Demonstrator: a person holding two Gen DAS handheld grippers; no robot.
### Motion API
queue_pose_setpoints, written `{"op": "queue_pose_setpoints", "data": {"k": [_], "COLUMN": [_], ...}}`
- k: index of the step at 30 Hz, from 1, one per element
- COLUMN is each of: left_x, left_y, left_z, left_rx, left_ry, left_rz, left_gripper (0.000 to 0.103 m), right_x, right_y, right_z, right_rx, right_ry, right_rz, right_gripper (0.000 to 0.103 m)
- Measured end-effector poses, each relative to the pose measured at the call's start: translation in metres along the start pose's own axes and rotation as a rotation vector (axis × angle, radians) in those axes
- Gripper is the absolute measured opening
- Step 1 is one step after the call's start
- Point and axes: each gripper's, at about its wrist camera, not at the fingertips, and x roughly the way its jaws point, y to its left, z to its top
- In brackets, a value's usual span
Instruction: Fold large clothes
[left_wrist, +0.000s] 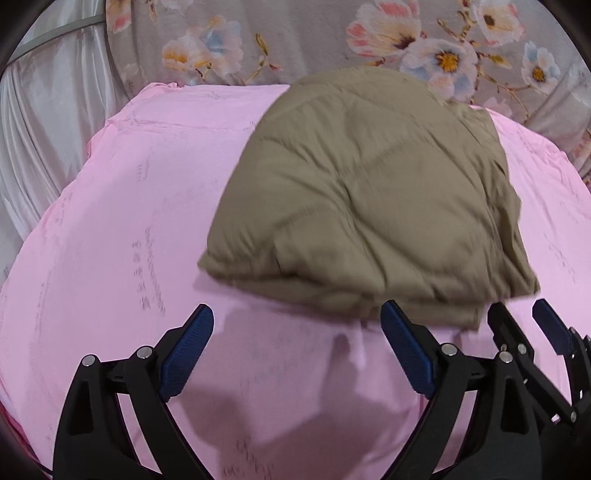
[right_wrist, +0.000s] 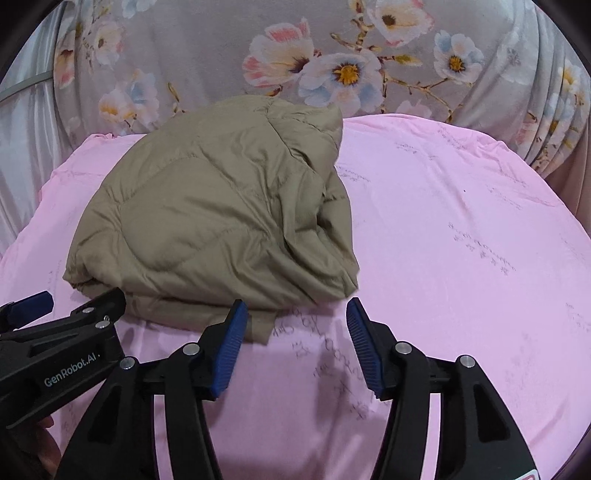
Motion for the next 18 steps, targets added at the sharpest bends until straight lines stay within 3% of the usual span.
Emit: {"op": "queue_pose_setpoints", "data": {"k": [8,11,18], "left_x": [-0.031,-0.043,-0.057], "left_y": [-0.004,-0.003,0.016], "left_z": [-0.035,-0.045,-0.072], "left_rx": [-0.007,0.016,0.058], "left_ry": [0.023,0.024,-0.008], "left_rz": [-0.039,-0.046,0.047], "left_gripper": [0.089,0.089,0.092], "right_x": [-0.025,-0.035,-0.058], "right_y": [-0.017,-0.013,-0.007], "right_z": [-0.035,-0.048,-0.072], "right_rx": [0.030,-0.021,-0.067], "right_ry": [0.035,0.055,0.064], "right_rz": [0.023,0.026,0.030], "right_gripper": [0.056,0.056,0.060]}}
